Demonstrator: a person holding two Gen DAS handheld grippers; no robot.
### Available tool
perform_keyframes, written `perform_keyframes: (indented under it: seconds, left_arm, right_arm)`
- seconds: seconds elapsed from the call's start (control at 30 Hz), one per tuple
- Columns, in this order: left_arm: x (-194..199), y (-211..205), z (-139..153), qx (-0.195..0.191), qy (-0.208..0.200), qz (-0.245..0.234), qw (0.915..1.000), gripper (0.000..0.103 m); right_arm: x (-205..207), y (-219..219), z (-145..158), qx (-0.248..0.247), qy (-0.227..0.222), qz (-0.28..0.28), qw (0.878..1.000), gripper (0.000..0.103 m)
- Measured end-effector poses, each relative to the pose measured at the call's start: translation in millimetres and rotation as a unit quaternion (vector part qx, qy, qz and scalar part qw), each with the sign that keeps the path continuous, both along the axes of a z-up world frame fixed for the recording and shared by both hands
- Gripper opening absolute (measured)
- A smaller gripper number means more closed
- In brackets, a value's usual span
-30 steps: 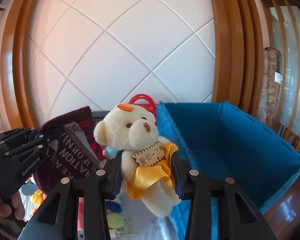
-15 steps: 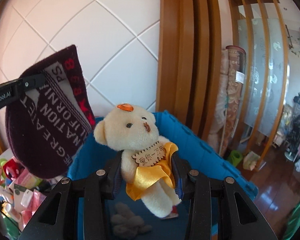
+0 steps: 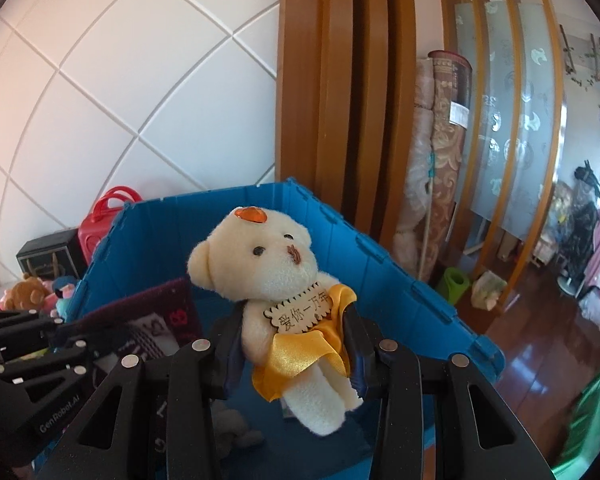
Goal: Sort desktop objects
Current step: 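Lift and carry the maroon hat and teddy bear over the blue bin with both tools, then open both tools to drop the hat and teddy bear into the bin, then move both tools back from the bin to the heap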
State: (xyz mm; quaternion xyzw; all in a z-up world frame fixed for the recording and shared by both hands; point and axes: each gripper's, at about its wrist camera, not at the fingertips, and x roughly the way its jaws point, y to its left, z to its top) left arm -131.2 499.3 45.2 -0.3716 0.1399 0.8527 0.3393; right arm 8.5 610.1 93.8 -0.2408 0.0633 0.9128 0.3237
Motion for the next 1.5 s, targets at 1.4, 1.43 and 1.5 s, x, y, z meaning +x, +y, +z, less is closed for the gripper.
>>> perform_keyframes:
  seconds: [1.4, 1.43, 1.5]
  left_arm:
    - [80, -127, -2, 0.029, 0.024, -0.024, 0.999, 0.079]
    - [79, -137, -2, 0.03, 0.026, -0.018, 0.999, 0.079]
    - [78, -153, -2, 0.033, 0.028, -0.007, 0.999, 0.079]
  right_arm:
    - [45, -97, 0, 0.034, -0.041, -0.013, 0.998, 0.103]
    - [46, -105, 1, 0.033, -0.037, -0.007, 0.999, 0.103]
    - [46, -123, 2, 0.034, -0.029, 0.006, 0.999, 0.103]
